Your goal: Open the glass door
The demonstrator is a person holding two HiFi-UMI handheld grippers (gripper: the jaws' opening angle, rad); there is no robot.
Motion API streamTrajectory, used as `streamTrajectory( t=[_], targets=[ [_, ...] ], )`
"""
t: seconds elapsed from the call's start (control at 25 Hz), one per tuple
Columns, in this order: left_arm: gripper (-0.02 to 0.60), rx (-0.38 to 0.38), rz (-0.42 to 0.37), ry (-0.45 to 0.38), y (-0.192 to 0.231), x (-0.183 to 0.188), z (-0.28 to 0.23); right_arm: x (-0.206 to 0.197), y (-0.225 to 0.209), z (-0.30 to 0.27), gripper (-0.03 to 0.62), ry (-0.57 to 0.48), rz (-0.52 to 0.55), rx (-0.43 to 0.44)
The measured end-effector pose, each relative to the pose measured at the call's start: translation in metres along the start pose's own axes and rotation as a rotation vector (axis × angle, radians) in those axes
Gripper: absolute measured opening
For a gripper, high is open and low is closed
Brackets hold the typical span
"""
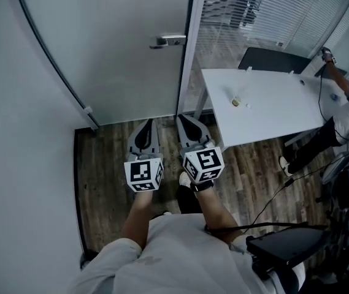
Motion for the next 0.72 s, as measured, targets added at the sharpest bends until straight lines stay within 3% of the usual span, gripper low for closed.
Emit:
streamTrajectory(
  t=[0.4,0.72],
  targets=[
    [0.002,0.000,-0.043,-0.034,-0.006,-0.048,-0.178,-0.005,-0.145,-0.114,0.003,-0.058,0.013,0.008],
    [0.002,0.030,-0.057,0.019,-0.003,-0.099,-0.252,-0.041,-0.214,-0.168,0.003,-0.021,-0.025,0.023]
  ],
)
Point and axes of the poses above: the fingertips, and each gripper's own axes: z backward along the fingers, y to its left, x out of its top, the point moved 7 cm from there along z, backward along the fingers, and after that the axes turned 15 degrees about -y, right-handed, at the moved point
